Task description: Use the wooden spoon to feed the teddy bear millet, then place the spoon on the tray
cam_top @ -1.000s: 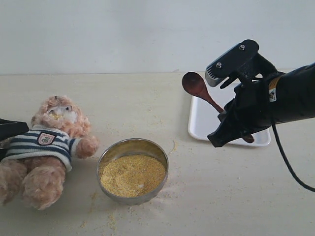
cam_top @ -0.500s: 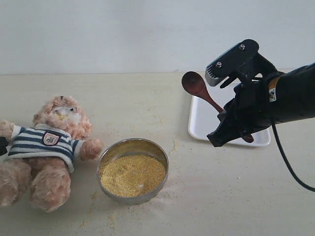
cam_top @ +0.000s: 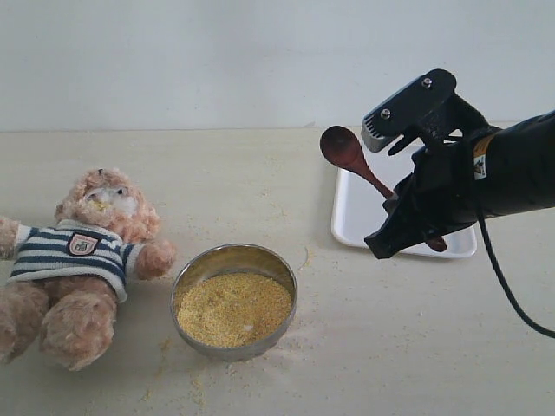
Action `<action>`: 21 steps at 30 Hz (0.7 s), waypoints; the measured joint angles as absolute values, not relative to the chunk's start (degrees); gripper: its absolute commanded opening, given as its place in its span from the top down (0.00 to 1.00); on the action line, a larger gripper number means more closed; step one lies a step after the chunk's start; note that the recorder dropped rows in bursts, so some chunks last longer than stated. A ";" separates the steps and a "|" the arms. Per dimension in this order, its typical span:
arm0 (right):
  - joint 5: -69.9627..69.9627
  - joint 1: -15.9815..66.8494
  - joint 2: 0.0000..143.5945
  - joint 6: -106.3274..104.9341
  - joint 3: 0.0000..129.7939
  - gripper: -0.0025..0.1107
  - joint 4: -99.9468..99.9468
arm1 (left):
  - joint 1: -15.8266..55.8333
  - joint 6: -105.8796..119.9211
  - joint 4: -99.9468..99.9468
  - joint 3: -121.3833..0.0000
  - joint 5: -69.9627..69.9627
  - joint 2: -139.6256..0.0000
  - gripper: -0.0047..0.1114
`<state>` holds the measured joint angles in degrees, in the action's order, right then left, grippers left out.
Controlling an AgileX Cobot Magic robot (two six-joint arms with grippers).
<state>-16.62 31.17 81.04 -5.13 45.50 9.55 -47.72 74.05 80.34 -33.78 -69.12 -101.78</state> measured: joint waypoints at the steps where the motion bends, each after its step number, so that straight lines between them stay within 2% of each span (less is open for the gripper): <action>1: -16.62 31.17 81.04 -5.13 45.50 0.98 9.55 | -48.48 73.71 80.34 -33.73 -69.12 -100.37 0.92; 6: -16.62 31.17 81.04 -5.13 45.50 0.98 9.55 | -51.77 70.82 81.45 -31.89 -68.37 -90.12 0.92; 9: -16.62 31.17 81.04 -5.13 45.50 0.98 9.55 | -53.36 67.19 83.71 -31.02 -63.44 -81.69 0.92; 16: -16.62 31.17 81.04 -5.13 45.50 0.98 9.55 | -54.03 56.56 84.95 -30.88 -35.79 -58.15 0.92; 21: -16.62 31.17 81.04 -5.13 45.50 0.98 9.55 | -54.03 53.13 87.02 -30.88 -30.21 -54.98 0.92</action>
<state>-16.62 31.17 81.04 -5.13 45.50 9.55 -54.03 53.13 87.02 -30.88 -30.21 -54.98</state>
